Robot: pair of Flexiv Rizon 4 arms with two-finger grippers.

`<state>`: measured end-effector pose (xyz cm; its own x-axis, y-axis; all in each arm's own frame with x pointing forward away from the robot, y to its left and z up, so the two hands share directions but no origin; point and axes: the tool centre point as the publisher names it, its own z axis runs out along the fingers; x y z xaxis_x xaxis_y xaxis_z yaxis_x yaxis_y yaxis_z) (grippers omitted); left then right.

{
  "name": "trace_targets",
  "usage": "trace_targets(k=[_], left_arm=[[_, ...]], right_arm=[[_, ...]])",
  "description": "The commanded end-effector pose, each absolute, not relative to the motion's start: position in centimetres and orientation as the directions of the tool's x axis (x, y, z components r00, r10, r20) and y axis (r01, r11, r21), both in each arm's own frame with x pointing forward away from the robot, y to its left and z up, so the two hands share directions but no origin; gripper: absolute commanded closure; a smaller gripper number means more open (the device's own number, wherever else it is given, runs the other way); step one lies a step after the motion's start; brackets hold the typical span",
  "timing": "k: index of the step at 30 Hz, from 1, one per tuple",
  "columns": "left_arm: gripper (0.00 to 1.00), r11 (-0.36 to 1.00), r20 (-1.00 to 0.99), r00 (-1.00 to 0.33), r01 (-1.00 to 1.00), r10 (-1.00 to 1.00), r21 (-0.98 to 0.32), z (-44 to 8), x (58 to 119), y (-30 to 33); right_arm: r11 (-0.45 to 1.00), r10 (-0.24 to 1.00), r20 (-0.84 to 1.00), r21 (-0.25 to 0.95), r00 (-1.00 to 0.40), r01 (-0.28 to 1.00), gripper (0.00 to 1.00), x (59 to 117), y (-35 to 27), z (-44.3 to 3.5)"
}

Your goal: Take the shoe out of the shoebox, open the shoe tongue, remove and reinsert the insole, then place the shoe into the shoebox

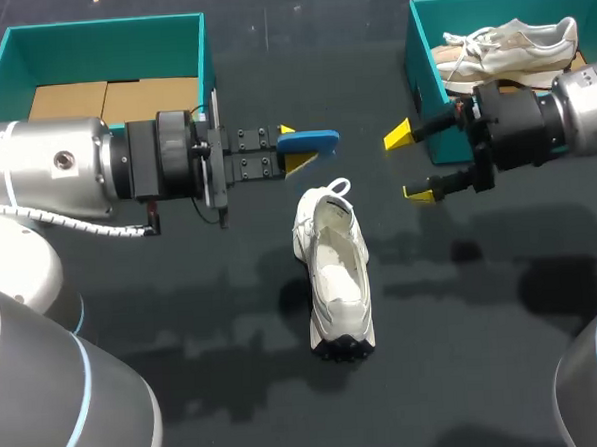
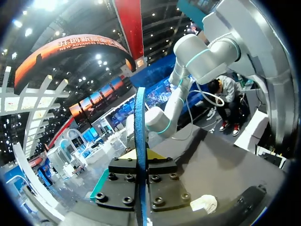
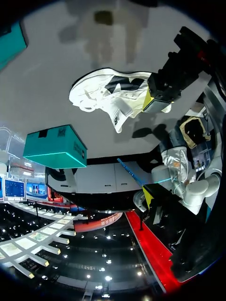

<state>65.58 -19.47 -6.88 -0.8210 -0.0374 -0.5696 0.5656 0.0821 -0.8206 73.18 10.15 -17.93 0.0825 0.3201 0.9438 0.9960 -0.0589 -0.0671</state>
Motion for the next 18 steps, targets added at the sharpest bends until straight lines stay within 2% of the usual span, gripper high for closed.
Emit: trace_targets(k=[1, 4, 16, 18], left_arm=[[1.00, 0.045, -0.734, -0.678, 0.733, -0.027, -0.679, -8.3, 65.3, -19.7], [1.00, -0.020, -0.852, -0.523, 0.852, -0.016, -0.523, -9.2, 65.0, -19.6], [1.00, -0.020, -0.852, -0.523, 0.852, -0.016, -0.523, -9.2, 65.0, -19.6], [1.00, 0.003, -0.906, -0.423, 0.906, 0.021, -0.423, -10.0, 65.2, -20.0]], right_arm=[[-0.080, 0.269, 0.960, -0.057, 0.077, 0.995, 0.00, 72.8, 10.1, -17.1], [-0.113, 0.216, 0.971, -0.080, 0.103, 0.990, 0.00, 73.0, 10.2, -16.6], [-0.118, 0.211, 0.970, -0.094, 0.118, 0.989, 0.00, 73.1, 10.2, -16.5], [-0.118, 0.211, 0.970, -0.094, 0.118, 0.989, 0.00, 73.1, 10.2, -16.5]])
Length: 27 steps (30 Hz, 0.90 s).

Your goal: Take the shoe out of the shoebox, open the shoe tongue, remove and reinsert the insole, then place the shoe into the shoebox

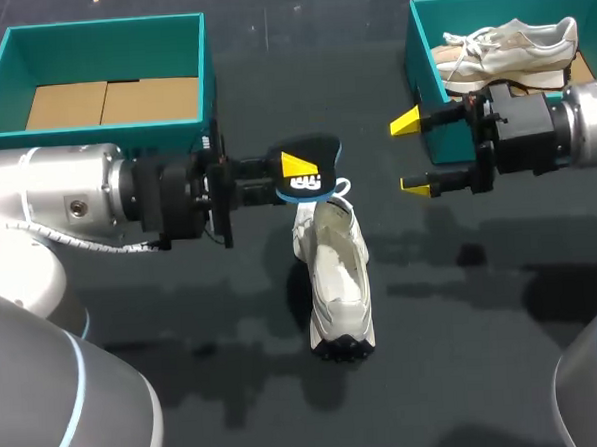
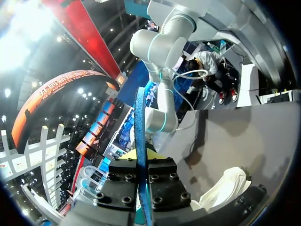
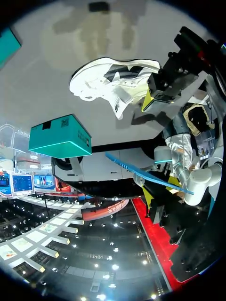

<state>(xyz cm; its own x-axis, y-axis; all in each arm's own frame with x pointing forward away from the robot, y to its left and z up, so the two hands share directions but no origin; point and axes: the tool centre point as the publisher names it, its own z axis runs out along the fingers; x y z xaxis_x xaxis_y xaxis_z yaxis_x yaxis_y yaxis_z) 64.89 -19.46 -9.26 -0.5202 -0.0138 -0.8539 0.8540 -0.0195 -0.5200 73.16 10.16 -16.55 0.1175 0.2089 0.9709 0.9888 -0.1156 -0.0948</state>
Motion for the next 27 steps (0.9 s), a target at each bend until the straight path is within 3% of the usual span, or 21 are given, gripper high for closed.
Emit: trace_targets(k=[1, 9, 23, 27], left_arm=[[1.00, 0.010, -0.918, -0.394, 0.919, 0.042, -0.394, -10.4, 65.2, -20.2], [1.00, 0.040, -0.981, -0.150, 0.988, 0.124, -0.146, -12.5, 66.6, -21.6], [1.00, 0.067, -0.989, -0.086, 0.995, 0.117, -0.079, -14.2, 69.3, -22.0], [1.00, 0.072, -0.990, -0.082, 0.995, 0.117, -0.074, -14.7, 69.9, -22.3]], right_arm=[[-0.116, 0.206, 0.971, -0.096, 0.119, 0.989, 0.00, 73.2, 10.4, -16.5], [-0.060, 0.131, 0.983, -0.119, 0.126, 0.991, 0.00, 74.5, 12.2, -16.1], [-0.025, 0.097, 0.987, -0.125, 0.127, 0.992, 0.00, 74.7, 13.1, -16.7], [0.022, 0.097, 0.992, -0.078, 0.075, 0.997, 0.00, 74.6, 14.2, -16.5]])
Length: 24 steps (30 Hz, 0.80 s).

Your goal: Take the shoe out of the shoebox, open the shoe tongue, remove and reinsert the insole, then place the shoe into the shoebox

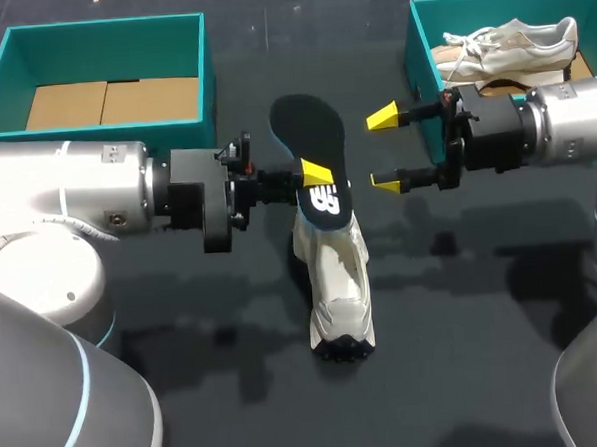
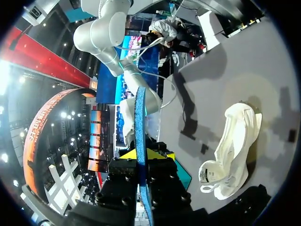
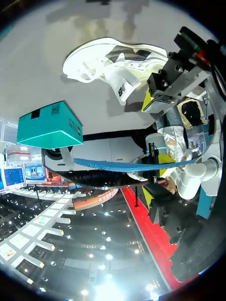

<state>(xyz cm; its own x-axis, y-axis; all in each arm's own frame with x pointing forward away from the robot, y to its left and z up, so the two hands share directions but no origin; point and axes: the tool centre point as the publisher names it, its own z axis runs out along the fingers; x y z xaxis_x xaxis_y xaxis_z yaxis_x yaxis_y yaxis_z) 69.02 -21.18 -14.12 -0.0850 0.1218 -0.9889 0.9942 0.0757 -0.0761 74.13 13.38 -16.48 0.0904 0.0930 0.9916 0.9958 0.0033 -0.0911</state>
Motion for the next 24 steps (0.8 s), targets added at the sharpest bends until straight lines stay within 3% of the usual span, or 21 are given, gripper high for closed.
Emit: trace_targets(k=[1, 11, 12, 14, 15, 16, 24], left_arm=[[1.00, 0.071, -0.990, -0.082, 0.995, 0.117, -0.074, -14.8, 70.0, -22.4], [1.00, 0.068, -0.991, -0.051, 0.997, 0.126, -0.043, -15.7, 70.4, -23.2], [1.00, 0.071, -0.991, -0.051, 0.997, 0.126, -0.042, -15.8, 70.5, -23.3], [1.00, 0.074, -0.991, -0.045, 0.997, 0.127, -0.036, -15.8, 70.6, -23.3], [1.00, 0.074, -0.991, -0.044, 0.997, 0.127, -0.035, -15.9, 70.6, -23.4], [1.00, 0.075, -0.991, -0.038, 0.997, 0.130, -0.028, -15.9, 70.6, -23.4], [1.00, 0.087, -0.989, -0.015, 0.996, 0.144, -0.002, -16.3, 70.9, -23.5]], right_arm=[[0.031, 0.093, 0.994, -0.067, 0.063, 0.997, 0.00, 74.5, 14.4, -16.4], [0.045, 0.049, 0.998, -0.034, 0.032, 0.998, 0.00, 74.7, 16.6, -16.5], [0.043, 0.047, 0.998, -0.030, 0.028, 0.999, 0.16, 74.8, 16.8, -16.5], [0.043, 0.043, 0.999, -0.026, 0.024, 0.999, 0.29, 74.8, 17.2, -16.4], [0.043, 0.041, 0.999, -0.024, 0.022, 0.999, 0.47, 74.8, 17.3, -16.4], [0.043, 0.036, 0.999, -0.022, 0.020, 0.999, 0.52, 74.7, 17.5, -16.4], [0.015, 0.016, 1.000, -0.023, 0.023, 1.000, 0.55, 74.5, 18.1, -16.1]])
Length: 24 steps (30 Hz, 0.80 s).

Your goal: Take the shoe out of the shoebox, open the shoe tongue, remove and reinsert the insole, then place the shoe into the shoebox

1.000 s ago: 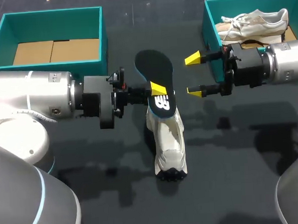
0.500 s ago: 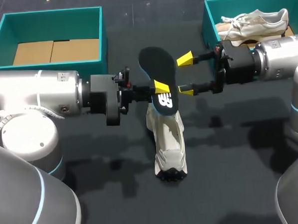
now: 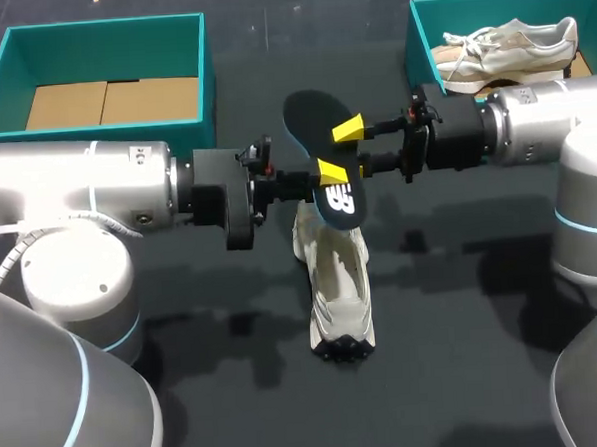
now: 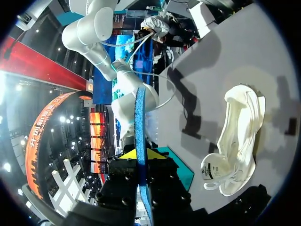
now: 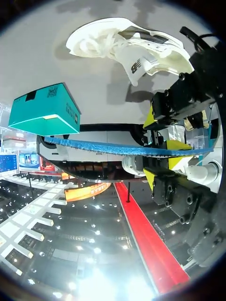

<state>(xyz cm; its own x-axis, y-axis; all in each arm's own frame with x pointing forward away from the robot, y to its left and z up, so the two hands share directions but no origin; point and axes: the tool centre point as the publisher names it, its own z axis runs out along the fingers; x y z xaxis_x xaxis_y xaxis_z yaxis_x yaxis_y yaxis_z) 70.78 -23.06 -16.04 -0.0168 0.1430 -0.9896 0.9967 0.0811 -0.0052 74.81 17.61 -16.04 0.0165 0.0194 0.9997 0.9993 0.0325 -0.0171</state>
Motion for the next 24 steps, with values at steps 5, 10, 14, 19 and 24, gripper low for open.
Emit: trace_targets(k=[5, 10, 14, 19, 24], left_arm=[[1.00, 0.090, -0.989, -0.014, 0.996, 0.144, -0.001, -16.52, 70.87, -23.47], [1.00, 0.090, -0.989, -0.013, 0.996, 0.145, 0.000, -16.60, 70.82, -23.49], [1.00, 0.092, -0.989, -0.012, 0.996, 0.147, 0.001, -16.62, 70.84, -23.50], [1.00, 0.090, -0.989, -0.012, 0.996, 0.150, 0.001, -16.72, 70.90, -23.55], [1.00, 0.087, -0.988, -0.017, 0.996, 0.154, -0.003, -16.91, 70.89, -23.52]], right_arm=[[-0.001, 0.009, 0.999, -0.030, 0.030, 1.000, 0.64, 74.31, 18.20, -16.27], [-0.005, 0.006, 0.999, -0.032, 0.032, 0.999, 0.69, 74.22, 18.29, -16.27], [-0.007, 0.006, 0.999, -0.032, 0.032, 0.999, 0.75, 74.15, 18.33, -16.29], [-0.008, 0.006, 1.000, -0.028, 0.028, 1.000, 0.98, 74.13, 18.35, -16.31], [-0.005, 0.004, 1.000, -0.023, 0.023, 1.000, 1.00, 74.18, 18.40, -16.29]])
